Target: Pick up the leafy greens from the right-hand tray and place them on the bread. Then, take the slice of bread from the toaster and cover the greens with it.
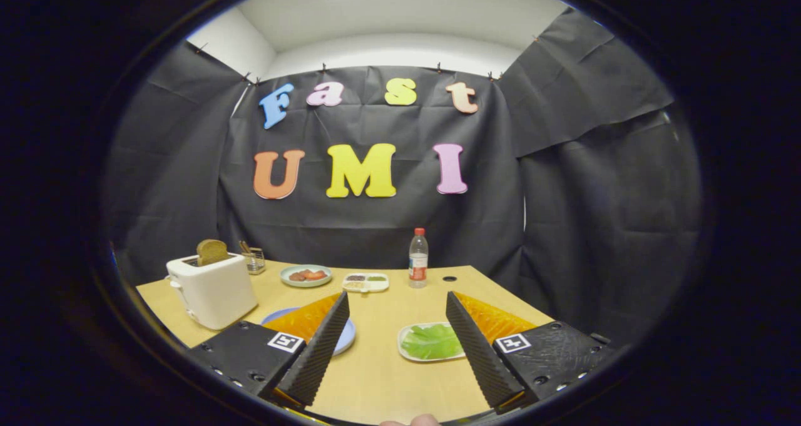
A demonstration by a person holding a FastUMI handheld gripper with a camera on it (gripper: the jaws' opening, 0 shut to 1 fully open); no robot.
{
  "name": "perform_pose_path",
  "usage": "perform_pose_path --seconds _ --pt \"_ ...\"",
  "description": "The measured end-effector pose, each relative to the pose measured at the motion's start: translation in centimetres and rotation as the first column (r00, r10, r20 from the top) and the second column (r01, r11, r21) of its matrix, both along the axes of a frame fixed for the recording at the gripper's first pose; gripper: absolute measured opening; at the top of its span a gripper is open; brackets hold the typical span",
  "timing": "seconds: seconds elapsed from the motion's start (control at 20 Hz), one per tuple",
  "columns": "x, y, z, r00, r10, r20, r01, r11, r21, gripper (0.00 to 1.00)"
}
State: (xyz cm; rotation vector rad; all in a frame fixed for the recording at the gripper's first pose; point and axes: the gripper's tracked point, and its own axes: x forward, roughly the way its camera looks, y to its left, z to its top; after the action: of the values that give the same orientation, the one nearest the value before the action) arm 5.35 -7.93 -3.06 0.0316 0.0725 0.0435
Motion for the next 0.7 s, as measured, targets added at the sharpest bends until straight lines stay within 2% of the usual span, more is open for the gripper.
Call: perform_pose_path --seconds 0.15,0.35,0.5,0.7 --pt "2.6 -2.9 -1.0 0.999 0.007 -0.032 -0.008 1.0 -0.016 0.95" --pt "7.0 -5.6 -5.4 0.984 0.028 -0.178 -0.029 1.0 -0.005 0.95" --pt "10.6 -6.3 -8.8 0.957 0.029 -0.288 -0.039 0.999 -0.032 0.95" --pt "13.9 -5.0 -12.7 0.899 0.07 -0.431 -0.092 0.995 -0.03 0.95"
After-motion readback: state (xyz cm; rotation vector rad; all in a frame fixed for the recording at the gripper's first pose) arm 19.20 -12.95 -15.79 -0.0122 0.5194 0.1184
